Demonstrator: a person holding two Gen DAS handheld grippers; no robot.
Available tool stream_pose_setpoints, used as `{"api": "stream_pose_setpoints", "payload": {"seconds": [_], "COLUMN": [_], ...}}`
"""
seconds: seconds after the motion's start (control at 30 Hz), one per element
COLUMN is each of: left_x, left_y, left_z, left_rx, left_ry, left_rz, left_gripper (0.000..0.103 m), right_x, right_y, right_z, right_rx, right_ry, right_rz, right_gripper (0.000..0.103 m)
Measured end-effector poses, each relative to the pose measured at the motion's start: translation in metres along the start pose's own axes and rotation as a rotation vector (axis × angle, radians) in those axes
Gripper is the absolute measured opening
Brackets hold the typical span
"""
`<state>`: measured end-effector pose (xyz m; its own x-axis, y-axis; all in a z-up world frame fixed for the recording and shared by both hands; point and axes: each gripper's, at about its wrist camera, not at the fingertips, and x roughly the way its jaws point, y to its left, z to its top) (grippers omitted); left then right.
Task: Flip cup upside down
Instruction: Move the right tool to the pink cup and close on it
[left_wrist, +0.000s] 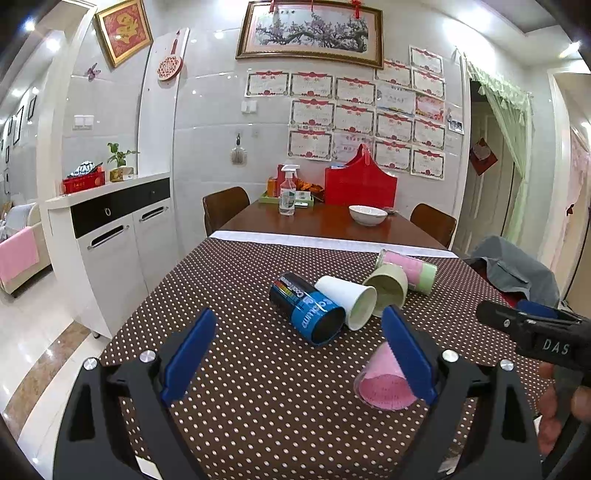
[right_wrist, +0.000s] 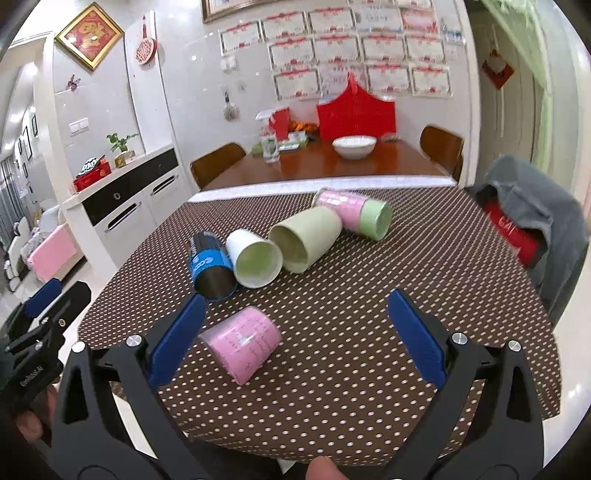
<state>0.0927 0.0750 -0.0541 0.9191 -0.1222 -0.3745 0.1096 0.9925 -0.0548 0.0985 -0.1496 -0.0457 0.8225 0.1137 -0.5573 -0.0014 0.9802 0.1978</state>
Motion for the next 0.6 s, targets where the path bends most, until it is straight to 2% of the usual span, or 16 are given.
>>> {"api": "stream_pose_setpoints", "payload": {"seconds": [0.07,0.2,0.4,0.53,0.6], "left_x": [0.005,0.019,0.039,0.053,0.061], "left_y": [0.006,0.019,0.04,0.049,0.053], "left_z": [0.0,-0.002,-0.005,-0.009,-0.01], "left_rx": [0.003,0.016,0.02,0.012,0.005], "left_ry": [-0.005,-0.007,0.008,0.032,0.051], "left_rz": [0.007,0.037,0.051,0.039,0.021], "left_gripper": [0.09,0.09,0.09,0.09,0.09], "right_x": [0.014,0.047,0.073,0.094,0.105], "right_y": [-0.001,-0.004,0.011,0.019,0.016], "right_z": [0.004,0.009,0.011,0.007,0.004], "right_rx": [0.044,0.161,0.174,0.225,0.291], "right_ry": [0.068,0.229,0.339,0.431,0.483], "right_rz": [0.059,0.098,0.059,0.086,0.122], "right_gripper": [0.097,0.097,0.097,0.097,0.097]}}
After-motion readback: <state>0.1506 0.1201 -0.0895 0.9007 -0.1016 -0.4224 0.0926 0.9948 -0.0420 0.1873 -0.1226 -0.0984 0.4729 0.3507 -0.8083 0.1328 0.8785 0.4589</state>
